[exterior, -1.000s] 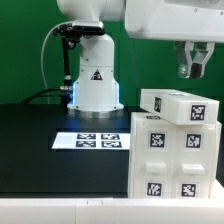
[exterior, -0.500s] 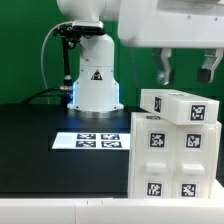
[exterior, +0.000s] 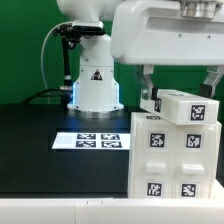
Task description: Assemble cabinet
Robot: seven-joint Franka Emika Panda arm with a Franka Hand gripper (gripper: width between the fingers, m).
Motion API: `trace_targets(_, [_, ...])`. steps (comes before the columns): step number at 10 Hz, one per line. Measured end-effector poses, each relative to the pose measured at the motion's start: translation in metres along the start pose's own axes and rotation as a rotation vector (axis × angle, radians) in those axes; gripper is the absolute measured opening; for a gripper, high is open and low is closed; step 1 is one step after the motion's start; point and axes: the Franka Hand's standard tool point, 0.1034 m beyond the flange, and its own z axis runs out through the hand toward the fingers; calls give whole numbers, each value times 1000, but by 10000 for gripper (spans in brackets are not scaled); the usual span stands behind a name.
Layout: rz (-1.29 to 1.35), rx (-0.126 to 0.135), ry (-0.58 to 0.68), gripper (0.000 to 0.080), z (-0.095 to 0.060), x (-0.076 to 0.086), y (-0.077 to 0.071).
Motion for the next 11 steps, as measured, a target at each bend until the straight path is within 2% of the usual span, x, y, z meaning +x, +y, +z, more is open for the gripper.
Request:
trace_targets(2, [4, -2, -11, 797, 7, -1, -2])
trace_targets(5, [76, 0, -10, 788, 7, -1, -1])
trace_targets(6, [157, -1, -10, 608, 7, -1, -1])
trace_targets(7, [230, -1, -10, 557, 7, -1, -1])
trace_targets(9, [340, -3, -10, 557, 7, -1, -1])
trace_targets(11, [654, -8, 22, 557, 6, 1, 0])
